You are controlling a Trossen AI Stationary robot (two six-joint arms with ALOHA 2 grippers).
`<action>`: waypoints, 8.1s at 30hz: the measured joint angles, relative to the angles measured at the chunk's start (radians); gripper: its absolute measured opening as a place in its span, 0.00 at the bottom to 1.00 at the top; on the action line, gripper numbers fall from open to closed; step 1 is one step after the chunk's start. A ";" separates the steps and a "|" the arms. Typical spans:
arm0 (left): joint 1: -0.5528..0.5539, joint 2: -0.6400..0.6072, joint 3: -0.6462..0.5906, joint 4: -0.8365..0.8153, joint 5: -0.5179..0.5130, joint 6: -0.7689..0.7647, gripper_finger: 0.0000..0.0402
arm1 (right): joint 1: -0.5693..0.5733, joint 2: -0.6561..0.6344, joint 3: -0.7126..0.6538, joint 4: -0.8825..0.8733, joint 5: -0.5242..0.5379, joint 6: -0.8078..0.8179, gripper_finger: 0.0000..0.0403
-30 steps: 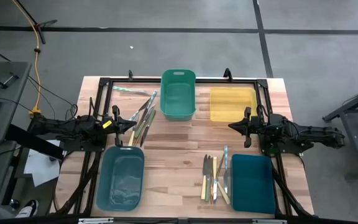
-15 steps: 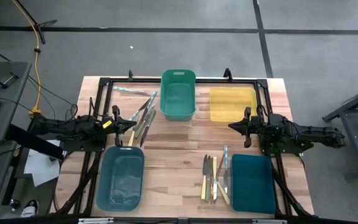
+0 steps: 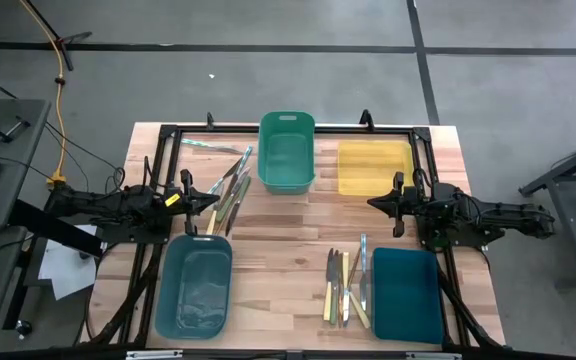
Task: Sort silverware by color (type)
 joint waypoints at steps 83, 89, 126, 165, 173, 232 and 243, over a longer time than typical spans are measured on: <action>0.000 0.000 0.000 0.000 0.000 0.000 0.00 | -0.001 0.000 0.000 0.005 0.018 -0.062 0.00; 0.000 0.000 0.000 0.000 0.000 0.000 0.00 | 0.000 0.000 -0.002 0.081 0.007 0.045 0.00; 0.000 0.000 0.000 0.000 0.000 0.000 0.00 | 0.238 1.305 1.105 -0.702 0.183 0.319 0.00; 0.000 0.000 0.000 0.000 0.000 0.000 0.00 | 0.557 1.723 1.189 -0.938 0.133 1.417 0.46; 0.000 0.000 0.000 0.000 0.000 0.000 0.00 | 0.488 1.762 1.189 -0.941 0.120 1.344 0.46; 0.000 0.000 0.000 0.000 0.000 0.000 0.00 | 0.542 1.820 1.189 -0.988 0.155 1.446 0.30; 0.000 0.000 0.000 0.000 0.000 0.000 0.00 | 0.557 1.818 1.196 -0.996 0.127 1.352 0.39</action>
